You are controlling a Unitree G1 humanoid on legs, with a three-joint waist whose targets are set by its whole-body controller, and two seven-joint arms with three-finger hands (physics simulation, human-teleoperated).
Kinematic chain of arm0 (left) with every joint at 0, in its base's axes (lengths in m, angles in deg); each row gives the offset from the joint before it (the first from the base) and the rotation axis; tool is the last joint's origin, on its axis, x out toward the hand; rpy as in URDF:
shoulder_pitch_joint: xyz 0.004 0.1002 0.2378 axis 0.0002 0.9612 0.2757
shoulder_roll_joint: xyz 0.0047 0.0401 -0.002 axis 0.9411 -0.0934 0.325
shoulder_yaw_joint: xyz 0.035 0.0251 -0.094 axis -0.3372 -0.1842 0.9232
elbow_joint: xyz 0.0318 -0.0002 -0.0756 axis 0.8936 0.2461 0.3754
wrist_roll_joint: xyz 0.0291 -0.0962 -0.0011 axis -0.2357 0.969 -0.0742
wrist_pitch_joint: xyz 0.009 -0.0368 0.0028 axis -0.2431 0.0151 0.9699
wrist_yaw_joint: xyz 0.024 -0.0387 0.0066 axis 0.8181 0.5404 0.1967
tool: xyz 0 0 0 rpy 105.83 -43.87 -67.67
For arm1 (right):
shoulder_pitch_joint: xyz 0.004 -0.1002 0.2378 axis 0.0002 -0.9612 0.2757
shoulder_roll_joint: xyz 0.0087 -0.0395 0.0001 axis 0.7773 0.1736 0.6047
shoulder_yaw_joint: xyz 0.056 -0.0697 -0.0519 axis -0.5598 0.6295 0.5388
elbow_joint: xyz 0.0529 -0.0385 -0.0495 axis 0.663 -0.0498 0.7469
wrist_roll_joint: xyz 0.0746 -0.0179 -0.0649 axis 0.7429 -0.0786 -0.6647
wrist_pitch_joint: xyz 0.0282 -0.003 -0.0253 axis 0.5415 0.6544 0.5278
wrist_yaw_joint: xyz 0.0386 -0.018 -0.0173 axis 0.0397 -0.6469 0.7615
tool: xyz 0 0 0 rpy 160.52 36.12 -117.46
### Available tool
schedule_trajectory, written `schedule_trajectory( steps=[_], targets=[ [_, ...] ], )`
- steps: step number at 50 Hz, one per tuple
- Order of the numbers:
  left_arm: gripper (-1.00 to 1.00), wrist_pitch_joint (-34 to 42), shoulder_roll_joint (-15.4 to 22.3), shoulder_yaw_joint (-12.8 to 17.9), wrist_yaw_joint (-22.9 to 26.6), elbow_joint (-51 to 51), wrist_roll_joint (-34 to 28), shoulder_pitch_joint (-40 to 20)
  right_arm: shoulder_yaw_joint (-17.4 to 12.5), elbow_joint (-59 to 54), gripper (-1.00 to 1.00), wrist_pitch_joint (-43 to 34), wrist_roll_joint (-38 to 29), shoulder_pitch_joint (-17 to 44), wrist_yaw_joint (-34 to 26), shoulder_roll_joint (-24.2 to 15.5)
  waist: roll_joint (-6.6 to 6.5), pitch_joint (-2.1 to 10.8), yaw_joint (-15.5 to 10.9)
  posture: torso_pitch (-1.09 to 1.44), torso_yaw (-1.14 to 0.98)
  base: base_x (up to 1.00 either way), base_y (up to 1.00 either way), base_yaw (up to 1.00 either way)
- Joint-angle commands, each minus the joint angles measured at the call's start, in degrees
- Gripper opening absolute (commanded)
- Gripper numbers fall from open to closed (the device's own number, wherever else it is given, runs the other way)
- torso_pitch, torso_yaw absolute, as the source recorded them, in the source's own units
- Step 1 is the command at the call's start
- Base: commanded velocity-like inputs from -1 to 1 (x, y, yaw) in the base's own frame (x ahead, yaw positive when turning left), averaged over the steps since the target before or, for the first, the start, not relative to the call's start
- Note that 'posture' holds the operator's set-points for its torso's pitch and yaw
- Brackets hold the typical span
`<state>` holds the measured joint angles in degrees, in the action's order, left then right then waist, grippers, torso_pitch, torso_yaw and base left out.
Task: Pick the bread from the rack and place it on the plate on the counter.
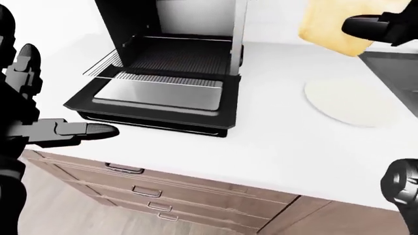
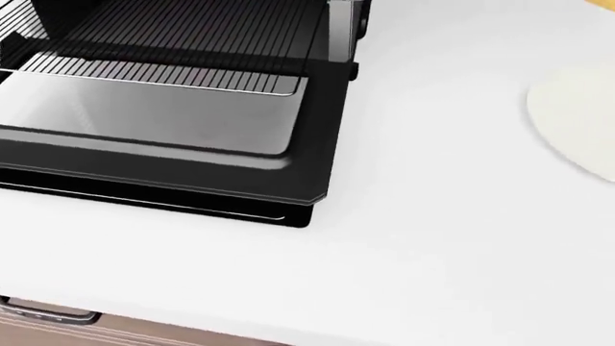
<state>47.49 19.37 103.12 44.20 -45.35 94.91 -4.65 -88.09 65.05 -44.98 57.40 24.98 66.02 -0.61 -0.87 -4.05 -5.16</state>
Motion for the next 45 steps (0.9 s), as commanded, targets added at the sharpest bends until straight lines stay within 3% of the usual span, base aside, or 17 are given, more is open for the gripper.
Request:
schedule_trajectory(
  steps=[1,9,16,21,45],
  targets=[
    [1.00,-1.7,0.8,0.8,-0.2,-0.9,-0.4,-0.8,-0.8,-1.3,-1.00,5.1,-3.8,0.1,1.3,-0.1,-0.09,1.21,0.6,0.00,0.00,0.00,0.00,0.00],
    [1.00,-1.5,0.3,1.2,-0.2,-1.2,-0.4,-1.0,1.6,-12.7,-1.00,14.4,-13.4,1.3,2.6,3.5,-0.38,1.50,3.9,0.00,0.00,0.00,0.00,0.00],
    [1.00,-1.1,0.8,1.4,-1.2,-0.9,1.0,-2.1,3.4,-27.6,-1.00,25.4,-18.3,5.6,3.4,8.5,-0.77,1.64,5.3,0.00,0.00,0.00,0.00,0.00],
    [1.00,-1.7,0.6,1.9,-1.6,-0.8,1.9,-1.3,3.6,-40.1,-1.00,33.8,-20.6,9.0,7.4,10.4,-0.87,1.86,5.6,0.00,0.00,0.00,0.00,0.00],
    [1.00,-2.3,0.9,2.0,-2.3,-0.7,2.6,-0.2,2.4,-55.2,-1.00,41.9,-25.8,4.0,17.7,7.0,-0.08,2.18,5.1,0.00,0.00,0.00,0.00,0.00]
  ],
)
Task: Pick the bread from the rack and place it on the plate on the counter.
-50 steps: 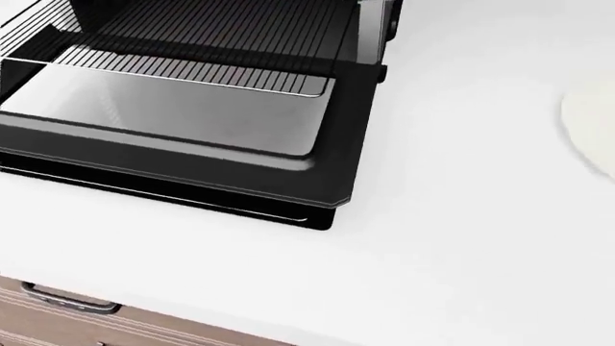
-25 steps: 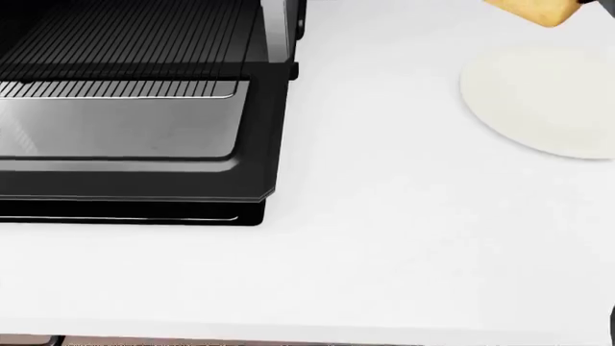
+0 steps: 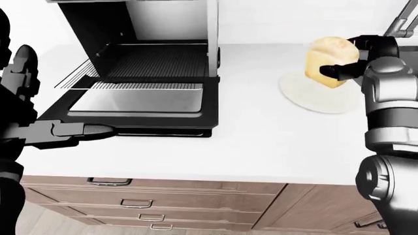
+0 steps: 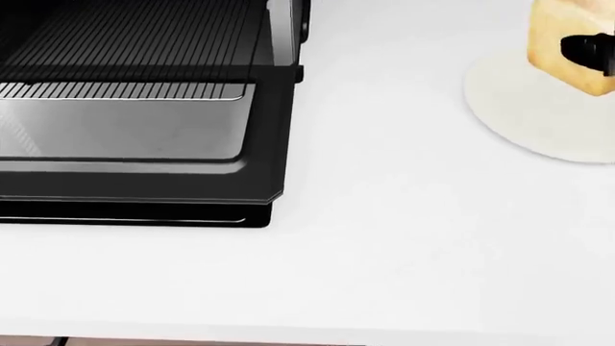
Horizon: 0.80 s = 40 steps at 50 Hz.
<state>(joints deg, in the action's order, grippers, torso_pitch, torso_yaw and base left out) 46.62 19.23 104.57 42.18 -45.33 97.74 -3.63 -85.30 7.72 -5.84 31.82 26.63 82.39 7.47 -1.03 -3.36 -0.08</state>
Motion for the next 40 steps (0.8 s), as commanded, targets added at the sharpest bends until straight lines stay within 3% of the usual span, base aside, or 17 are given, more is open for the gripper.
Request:
schedule_trajectory(
  steps=[1,9,21,40],
  targets=[
    [1.00,-1.2,1.1,0.7,-0.3,-0.8,-0.1,-1.4,-0.3,1.3,-1.00,3.5,-0.2,2.3,1.7,-1.2,0.12,1.52,0.0,0.00,0.00,0.00,0.00,0.00],
    [1.00,-0.9,1.4,0.2,-0.7,-0.8,0.2,-1.8,0.0,-6.1,-1.00,8.9,-0.8,2.2,5.8,-1.5,0.07,1.51,0.0,0.00,0.00,0.00,0.00,0.00],
    [1.00,-1.1,1.2,2.0,0.4,-1.6,0.2,0.1,-0.1,-12.9,-1.00,16.2,2.4,3.5,11.7,0.4,0.03,1.52,0.1,0.00,0.00,0.00,0.00,0.00],
    [1.00,-0.4,1.4,1.2,0.7,-1.4,-0.9,-0.7,0.6,-13.5,-1.00,15.6,5.1,3.5,8.3,1.2,0.25,1.66,0.0,0.00,0.00,0.00,0.00,0.00]
  ],
)
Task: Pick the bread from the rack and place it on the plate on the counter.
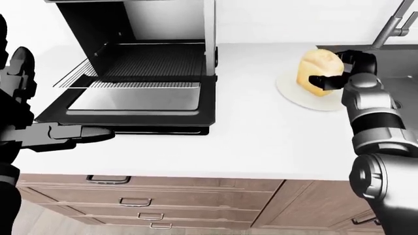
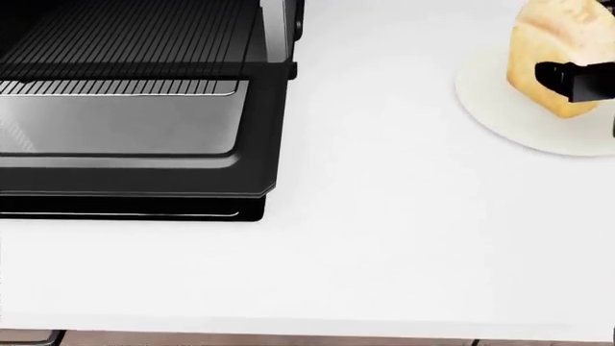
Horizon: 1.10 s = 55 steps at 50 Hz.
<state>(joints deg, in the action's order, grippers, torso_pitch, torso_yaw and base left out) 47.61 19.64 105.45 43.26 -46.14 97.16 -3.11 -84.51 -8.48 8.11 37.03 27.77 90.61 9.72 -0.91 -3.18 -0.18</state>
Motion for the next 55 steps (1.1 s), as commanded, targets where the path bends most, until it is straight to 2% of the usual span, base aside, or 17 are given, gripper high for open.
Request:
schedule_trajectory(
  steps=[1,2,5,9,10,18,26,28,31,34,36,39,41,43,44,55],
  targets=[
    [1.00,-1.4,1.0,0.3,-0.4,-0.6,-0.4,-1.3,-0.2,2.7,-1.00,1.6,-0.2,2.4,0.1,-1.0,0.13,1.50,0.0,0.00,0.00,0.00,0.00,0.00],
    [1.00,-1.7,1.0,0.0,-0.4,-0.3,-0.6,-1.3,-0.2,2.8,-1.00,1.6,-0.2,2.2,-0.1,-1.2,0.13,1.51,0.0,0.00,0.00,0.00,0.00,0.00],
    [1.00,-1.5,1.2,-0.3,-0.5,-0.1,-0.6,-1.9,0.0,3.1,-0.81,1.1,-0.5,2.2,-0.4,-1.4,0.14,1.53,0.0,0.00,0.00,0.00,0.00,0.00],
    [1.00,-1.4,1.1,-0.2,-0.5,-0.1,-0.6,-2.0,-0.1,3.2,-0.80,1.0,-0.5,2.3,-0.5,-1.4,0.10,1.53,0.0,0.00,0.00,0.00,0.00,0.00],
    [1.00,-1.8,0.9,-0.2,-0.4,0.0,-0.6,-1.7,0.1,3.2,-0.58,1.3,-0.6,1.8,-0.8,-1.2,0.10,1.52,0.0,0.00,0.00,0.00,0.00,0.00],
    [1.00,-2.6,0.4,-0.1,-0.3,0.1,-1.1,-0.8,0.0,3.0,-0.33,1.4,-1.0,1.6,-1.5,-1.0,0.14,1.61,0.1,0.00,0.00,0.00,0.00,0.00],
    [1.00,-1.5,0.4,1.9,0.5,-1.3,-0.4,-0.2,0.0,3.6,-0.08,1.1,-0.9,1.4,-1.9,-0.9,0.09,1.54,0.1,0.00,0.00,0.00,0.00,0.00],
    [1.00,-1.6,0.3,1.8,0.5,-1.3,-0.3,0.0,0.0,3.9,0.02,0.9,-1.0,1.3,-2.0,-0.9,0.08,1.51,0.0,0.00,0.00,0.00,0.00,0.00],
    [1.00,-1.8,0.4,2.1,0.6,-1.2,-0.2,0.0,0.0,4.0,0.32,0.9,-1.0,1.1,-2.1,-0.9,0.07,1.52,0.0,0.00,0.00,0.00,0.00,0.00],
    [1.00,-1.9,0.5,2.1,0.6,-1.0,-0.2,0.0,0.1,3.8,0.44,0.9,-1.1,1.4,-2.2,-0.9,0.09,1.53,0.0,0.00,0.00,0.00,0.00,0.00],
    [1.00,-2.1,0.6,1.6,0.3,-0.5,-0.3,-0.3,0.0,3.7,0.63,0.9,-1.1,1.6,-2.4,-1.0,0.11,1.54,0.0,0.00,0.00,0.00,0.00,0.00],
    [1.00,-2.2,0.8,1.2,0.1,-0.2,-0.3,-0.6,0.0,3.8,0.69,0.8,-1.2,1.5,-2.5,-1.1,0.15,1.55,0.0,0.00,0.00,0.00,0.00,0.00],
    [1.00,-2.1,1.1,1.2,0.1,-0.1,-0.3,-0.9,0.0,3.8,0.83,0.7,-1.2,1.6,-2.5,-1.2,0.17,1.56,0.0,0.00,0.00,0.00,0.00,0.00],
    [1.00,-2.0,1.2,1.2,0.1,0.0,-0.2,-1.0,0.0,3.9,0.83,0.5,-1.2,1.7,-2.6,-1.2,0.17,1.56,0.0,0.00,0.00,0.00,0.00,0.00],
    [1.00,-1.9,1.3,1.4,0.1,-0.1,-0.1,-1.1,0.1,4.0,1.00,0.5,-1.3,1.8,-2.7,-1.2,0.17,1.55,0.0,0.00,0.00,0.00,0.00,0.00],
    [1.00,-2.5,1.0,1.8,0.0,0.0,0.1,-0.3,0.0,6.8,1.00,-1.2,-1.4,1.9,-3.1,-1.4,0.10,1.51,0.0,0.00,0.00,0.00,0.00,0.00]
  ],
)
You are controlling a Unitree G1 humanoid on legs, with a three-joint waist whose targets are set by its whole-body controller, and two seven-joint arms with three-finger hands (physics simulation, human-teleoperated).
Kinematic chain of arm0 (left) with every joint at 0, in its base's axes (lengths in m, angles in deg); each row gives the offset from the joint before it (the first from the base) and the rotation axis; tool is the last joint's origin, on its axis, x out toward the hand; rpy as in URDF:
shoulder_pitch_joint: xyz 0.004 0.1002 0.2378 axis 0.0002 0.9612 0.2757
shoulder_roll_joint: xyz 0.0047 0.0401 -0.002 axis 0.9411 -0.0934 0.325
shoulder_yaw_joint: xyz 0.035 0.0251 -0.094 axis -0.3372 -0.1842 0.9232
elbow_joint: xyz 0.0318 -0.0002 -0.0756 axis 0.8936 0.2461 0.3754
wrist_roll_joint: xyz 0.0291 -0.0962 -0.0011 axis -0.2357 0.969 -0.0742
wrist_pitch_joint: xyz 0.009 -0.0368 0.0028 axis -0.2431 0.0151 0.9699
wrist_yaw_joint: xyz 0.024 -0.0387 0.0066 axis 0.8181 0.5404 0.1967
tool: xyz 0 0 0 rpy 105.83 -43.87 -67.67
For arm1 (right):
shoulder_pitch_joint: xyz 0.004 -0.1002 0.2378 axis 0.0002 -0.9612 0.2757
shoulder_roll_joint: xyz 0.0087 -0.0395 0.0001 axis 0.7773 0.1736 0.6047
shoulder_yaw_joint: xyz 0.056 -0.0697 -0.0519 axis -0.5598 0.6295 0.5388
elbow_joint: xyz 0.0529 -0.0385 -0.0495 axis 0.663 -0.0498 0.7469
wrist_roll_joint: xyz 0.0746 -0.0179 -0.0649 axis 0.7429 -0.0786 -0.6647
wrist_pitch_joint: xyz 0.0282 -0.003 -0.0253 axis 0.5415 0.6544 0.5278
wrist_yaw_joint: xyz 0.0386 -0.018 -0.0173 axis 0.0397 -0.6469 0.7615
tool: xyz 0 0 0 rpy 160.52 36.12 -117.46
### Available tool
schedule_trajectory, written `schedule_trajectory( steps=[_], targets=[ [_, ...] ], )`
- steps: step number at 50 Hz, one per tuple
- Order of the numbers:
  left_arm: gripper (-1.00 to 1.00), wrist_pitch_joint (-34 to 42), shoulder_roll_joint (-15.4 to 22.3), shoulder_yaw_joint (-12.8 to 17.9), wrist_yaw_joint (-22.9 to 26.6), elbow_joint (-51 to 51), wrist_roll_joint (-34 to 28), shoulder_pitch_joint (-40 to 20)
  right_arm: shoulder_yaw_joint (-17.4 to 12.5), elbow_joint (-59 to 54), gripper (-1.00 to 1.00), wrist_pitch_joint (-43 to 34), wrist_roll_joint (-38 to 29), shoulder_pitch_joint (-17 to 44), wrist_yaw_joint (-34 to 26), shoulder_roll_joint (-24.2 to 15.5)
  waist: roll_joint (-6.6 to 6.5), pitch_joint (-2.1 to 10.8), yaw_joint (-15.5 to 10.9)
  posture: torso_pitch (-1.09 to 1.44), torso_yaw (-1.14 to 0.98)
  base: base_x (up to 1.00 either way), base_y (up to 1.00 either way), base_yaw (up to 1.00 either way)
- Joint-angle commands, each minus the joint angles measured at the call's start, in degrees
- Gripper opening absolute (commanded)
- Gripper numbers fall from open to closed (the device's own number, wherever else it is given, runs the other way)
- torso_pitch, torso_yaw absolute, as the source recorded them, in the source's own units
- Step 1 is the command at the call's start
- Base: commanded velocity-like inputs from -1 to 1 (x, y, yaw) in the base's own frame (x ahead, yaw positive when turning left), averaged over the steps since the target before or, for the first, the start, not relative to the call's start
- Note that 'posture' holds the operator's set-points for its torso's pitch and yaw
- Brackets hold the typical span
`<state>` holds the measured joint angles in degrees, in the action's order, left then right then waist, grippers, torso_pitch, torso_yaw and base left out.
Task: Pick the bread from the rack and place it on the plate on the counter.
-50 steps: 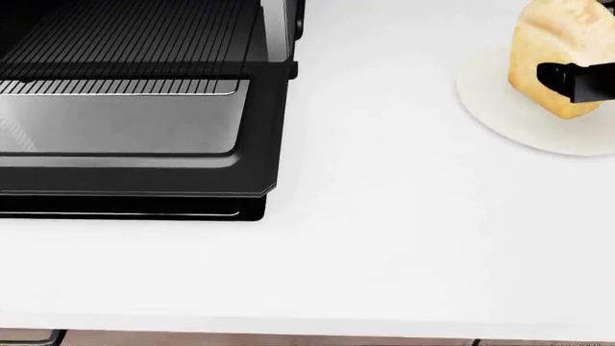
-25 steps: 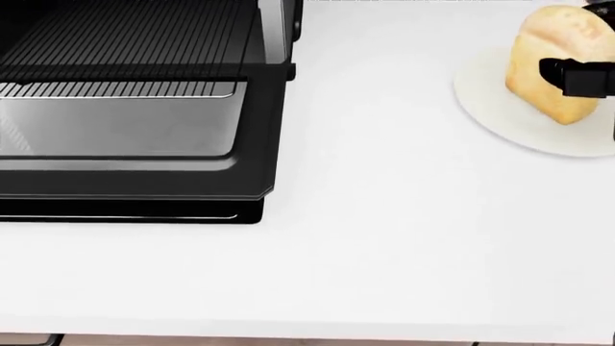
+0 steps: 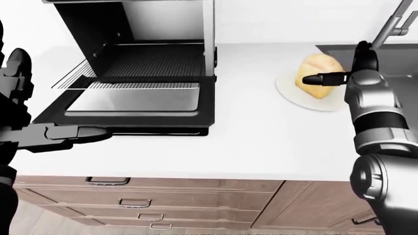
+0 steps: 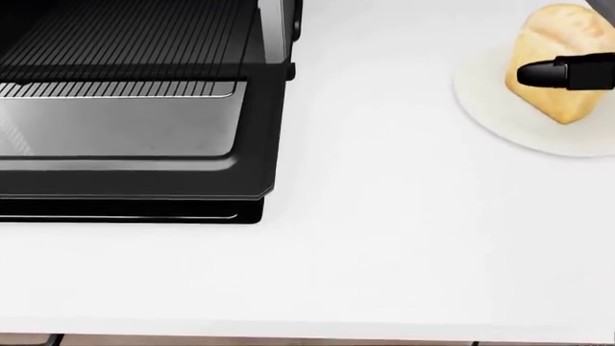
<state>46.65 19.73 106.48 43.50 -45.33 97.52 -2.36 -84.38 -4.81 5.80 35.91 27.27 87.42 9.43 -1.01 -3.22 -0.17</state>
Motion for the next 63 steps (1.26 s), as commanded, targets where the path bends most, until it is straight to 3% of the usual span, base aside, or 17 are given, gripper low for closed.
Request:
schedule_trajectory(
  steps=[1,14,31,35,38,45,48,50,58,63],
  targets=[
    [1.00,-1.5,0.9,0.9,-0.3,-1.0,-0.2,-1.0,-0.2,4.4,1.00,0.4,-0.3,2.3,-0.2,-1.2,0.20,1.53,0.0,0.00,0.00,0.00,0.00,0.00],
    [1.00,-1.9,0.7,-0.3,-0.5,-0.7,-1.1,-0.8,-1.0,16.6,1.00,-6.7,-0.2,0.5,-3.2,-1.8,0.40,1.40,-0.1,0.00,0.00,0.00,0.00,0.00],
    [1.00,-0.5,1.6,-0.2,0.0,-0.4,-1.1,-2.2,-4.1,55.9,1.00,-31.5,-0.2,-5.0,-12.3,-4.9,0.65,0.85,-0.4,0.00,0.00,0.00,0.00,0.00],
    [1.00,-0.6,1.6,-0.2,0.1,-0.4,-1.2,-2.1,-4.3,57.4,1.00,-32.6,-0.2,-5.3,-12.6,-4.9,0.73,0.71,-0.4,0.00,0.00,0.00,0.00,0.00],
    [1.00,0.0,1.7,0.8,0.4,-1.0,-1.1,-1.7,-5.6,69.6,1.00,-42.2,0.9,-5.6,-16.4,-7.7,0.87,0.94,-0.3,0.00,0.00,0.00,0.00,0.00],
    [1.00,0.4,1.8,1.9,0.9,-1.6,-0.8,-1.3,-6.9,76.2,1.00,-46.8,2.1,-7.1,-18.4,-9.2,0.74,0.23,-0.4,0.00,0.00,0.00,0.00,0.00],
    [1.00,1.3,2.3,3.5,1.5,-2.4,-0.2,-1.2,-8.8,86.3,1.00,-54.9,3.7,-8.2,-21.6,-11.7,0.93,0.57,-0.3,0.00,0.00,0.00,0.00,0.00],
    [1.00,1.4,2.5,3.6,1.5,-2.3,-0.3,-1.1,-9.0,87.2,1.00,-55.7,4.0,-8.2,-21.5,-11.9,0.94,0.26,-0.5,0.00,0.00,0.00,0.00,0.00],
    [1.00,6.4,6.9,9.4,2.6,-3.3,3.4,-3.8,-14.0,99.2,1.00,-63.1,6.8,-13.2,-23.5,-14.5,0.91,-0.15,-0.4,0.00,0.00,0.00,0.00,0.00],
    [1.00,6.7,7.6,10.3,2.2,-3.3,4.4,-3.7,-15.2,101.5,1.00,-64.2,7.4,-14.6,-23.1,-14.1,0.75,-0.47,-0.3,0.00,0.00,0.00,0.00,0.00]
  ],
)
